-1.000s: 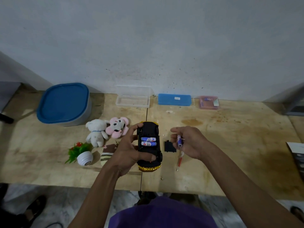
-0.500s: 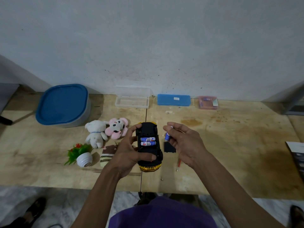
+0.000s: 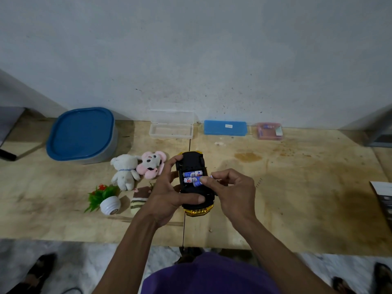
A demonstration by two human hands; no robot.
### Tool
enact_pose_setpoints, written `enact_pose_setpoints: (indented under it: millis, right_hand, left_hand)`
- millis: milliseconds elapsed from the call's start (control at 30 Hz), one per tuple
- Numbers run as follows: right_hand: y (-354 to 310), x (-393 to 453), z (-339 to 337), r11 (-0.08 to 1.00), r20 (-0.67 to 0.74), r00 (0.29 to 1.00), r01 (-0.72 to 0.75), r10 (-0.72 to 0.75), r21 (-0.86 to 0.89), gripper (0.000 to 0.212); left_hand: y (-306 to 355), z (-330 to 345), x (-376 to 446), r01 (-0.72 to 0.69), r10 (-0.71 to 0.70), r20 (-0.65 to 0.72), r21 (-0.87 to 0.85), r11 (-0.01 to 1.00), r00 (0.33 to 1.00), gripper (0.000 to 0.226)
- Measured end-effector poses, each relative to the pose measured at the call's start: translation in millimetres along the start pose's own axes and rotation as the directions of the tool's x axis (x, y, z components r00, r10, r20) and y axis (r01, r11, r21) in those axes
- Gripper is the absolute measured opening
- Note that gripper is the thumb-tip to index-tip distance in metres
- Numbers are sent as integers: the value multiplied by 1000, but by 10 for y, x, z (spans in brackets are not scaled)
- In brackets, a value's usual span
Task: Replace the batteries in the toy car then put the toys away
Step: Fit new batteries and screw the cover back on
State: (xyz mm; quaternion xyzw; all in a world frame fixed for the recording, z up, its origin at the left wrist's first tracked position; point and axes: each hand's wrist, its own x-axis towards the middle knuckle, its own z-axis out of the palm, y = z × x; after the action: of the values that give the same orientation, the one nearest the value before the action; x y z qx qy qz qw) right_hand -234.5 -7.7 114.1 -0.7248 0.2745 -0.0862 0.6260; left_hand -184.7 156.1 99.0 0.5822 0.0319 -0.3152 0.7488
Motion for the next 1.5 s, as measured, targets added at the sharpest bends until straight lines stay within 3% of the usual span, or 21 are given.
enact_pose_setpoints:
  millis: [200, 367, 500, 767, 900, 1033, 1200, 1400, 1500]
  right_hand:
    - [34, -24, 70, 990, 60, 997, 54, -47, -128, 8]
    - [2, 36, 61, 946, 140, 980, 175, -141, -272, 16]
    - [-27, 111, 55, 882, 283, 938, 299, -201, -366, 29]
    - [-127, 196, 138, 759, 522, 829, 469, -201, -452, 19]
    - [-214, 189, 127, 824, 496, 840, 433, -221, -365, 8]
    - [-282, 253, 9, 876, 444, 871, 370, -210, -311, 10]
    - [-208, 307, -131, 895, 449, 890, 263, -81, -360, 13]
    - [-133, 223, -126, 984, 311, 950, 71, -17, -161, 17]
    - [-94, 173, -80, 993, 300, 954, 46, -11, -110, 16]
  left_hand:
    - [6, 16, 0, -18, 18, -8, 26, 1000, 1000, 116]
    - [53, -18, 4, -41, 42, -10, 68, 997, 999, 115]
    - [74, -30, 19, -64, 64, 3, 91, 994, 998, 114]
    - [88, 24, -13, -62, 58, 39, 123, 990, 998, 110]
    - [71, 8, -4, -48, 45, 32, 111, 993, 998, 113]
    - [59, -52, 12, -33, 32, 9, 96, 995, 999, 117]
    - [61, -75, 46, -34, 34, -2, 112, 993, 999, 115]
    - [35, -74, 78, -34, 38, -35, 96, 995, 999, 116]
    - [36, -74, 86, -38, 42, -41, 85, 996, 998, 115]
